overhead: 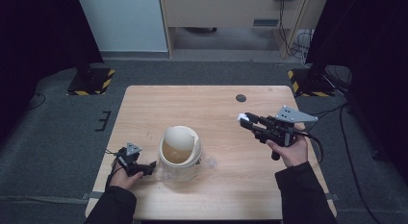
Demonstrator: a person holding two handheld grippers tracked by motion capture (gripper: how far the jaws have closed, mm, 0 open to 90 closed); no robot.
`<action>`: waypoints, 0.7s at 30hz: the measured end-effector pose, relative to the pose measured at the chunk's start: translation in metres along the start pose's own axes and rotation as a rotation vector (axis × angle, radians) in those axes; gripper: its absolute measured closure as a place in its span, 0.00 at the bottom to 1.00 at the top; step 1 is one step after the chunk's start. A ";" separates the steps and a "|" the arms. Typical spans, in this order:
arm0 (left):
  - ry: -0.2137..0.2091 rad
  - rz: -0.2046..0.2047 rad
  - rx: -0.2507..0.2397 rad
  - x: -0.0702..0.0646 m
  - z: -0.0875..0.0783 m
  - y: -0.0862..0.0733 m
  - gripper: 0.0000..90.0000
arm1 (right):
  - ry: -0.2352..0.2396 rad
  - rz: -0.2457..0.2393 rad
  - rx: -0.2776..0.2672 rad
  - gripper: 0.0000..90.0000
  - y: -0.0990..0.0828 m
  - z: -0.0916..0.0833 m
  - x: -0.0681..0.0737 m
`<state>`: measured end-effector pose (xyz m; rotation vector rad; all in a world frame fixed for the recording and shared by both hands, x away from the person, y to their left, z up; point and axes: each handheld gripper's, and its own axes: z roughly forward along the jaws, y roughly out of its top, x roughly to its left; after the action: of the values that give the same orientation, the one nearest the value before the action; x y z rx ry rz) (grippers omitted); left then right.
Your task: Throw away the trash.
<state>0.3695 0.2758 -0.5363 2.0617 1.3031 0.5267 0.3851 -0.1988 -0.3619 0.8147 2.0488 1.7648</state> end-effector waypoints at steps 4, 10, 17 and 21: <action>0.000 0.000 0.000 0.000 0.000 0.000 0.00 | 0.033 -0.008 -0.024 0.74 0.007 0.003 0.011; 0.000 0.000 0.000 0.000 0.000 0.000 0.00 | 0.081 -0.012 -0.039 0.74 0.012 0.009 0.025; 0.000 0.001 0.000 0.000 0.000 0.000 0.00 | 0.123 -0.028 -0.037 0.74 0.017 0.021 0.044; 0.000 0.001 0.000 0.000 0.000 0.000 0.00 | 0.139 -0.036 -0.034 0.74 0.019 0.026 0.050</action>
<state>0.3695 0.2758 -0.5363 2.0620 1.3026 0.5270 0.3643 -0.1465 -0.3415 0.6584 2.0994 1.8795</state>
